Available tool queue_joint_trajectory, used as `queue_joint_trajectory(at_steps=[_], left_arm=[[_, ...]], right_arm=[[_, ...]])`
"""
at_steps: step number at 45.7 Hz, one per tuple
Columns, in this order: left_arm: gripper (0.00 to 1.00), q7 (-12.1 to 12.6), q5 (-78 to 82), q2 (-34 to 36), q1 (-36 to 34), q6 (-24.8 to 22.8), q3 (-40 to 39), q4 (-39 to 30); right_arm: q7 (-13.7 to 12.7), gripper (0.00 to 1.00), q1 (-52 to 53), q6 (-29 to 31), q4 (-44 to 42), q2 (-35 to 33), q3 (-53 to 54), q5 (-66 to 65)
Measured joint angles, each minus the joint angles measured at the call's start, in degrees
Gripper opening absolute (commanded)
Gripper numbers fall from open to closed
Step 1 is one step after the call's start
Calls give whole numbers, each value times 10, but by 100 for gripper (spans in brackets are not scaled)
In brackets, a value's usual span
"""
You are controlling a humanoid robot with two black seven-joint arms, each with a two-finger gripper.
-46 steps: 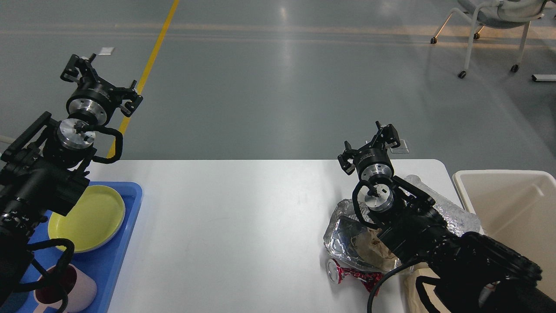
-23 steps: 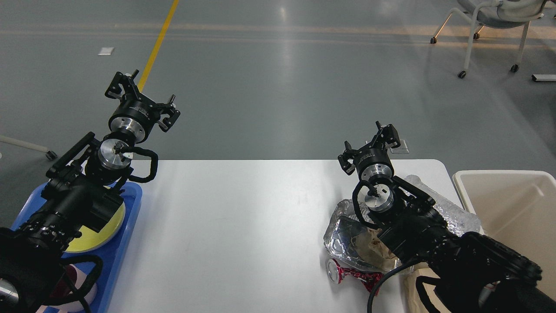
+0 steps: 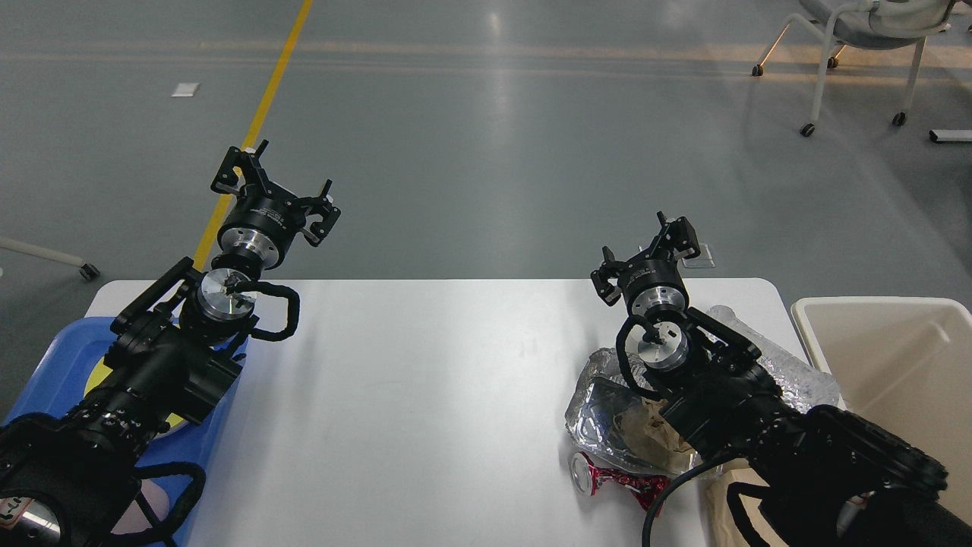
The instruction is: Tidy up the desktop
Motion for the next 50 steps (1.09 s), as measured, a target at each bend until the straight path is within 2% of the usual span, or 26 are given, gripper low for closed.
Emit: queue_joint_trajectory(at_steps=[6, 20, 31, 41, 50], left_arm=[[100, -13, 0, -5, -1, 0, 0, 9], [100, -105, 3, -13, 12, -2, 9, 12], [100, -143, 6, -18, 54, -21, 10, 13], [100, -212, 7, -38, 80, -37, 20, 13], [100, -261, 7, -38, 92, -53, 22, 13]], right_arm=[[0, 100, 0, 0, 0, 0, 0, 0], [0, 100, 0, 0, 0, 0, 0, 0], [0, 100, 0, 0, 0, 0, 0, 0], [0, 100, 0, 0, 0, 0, 0, 0], [0, 100, 0, 0, 0, 0, 0, 0]])
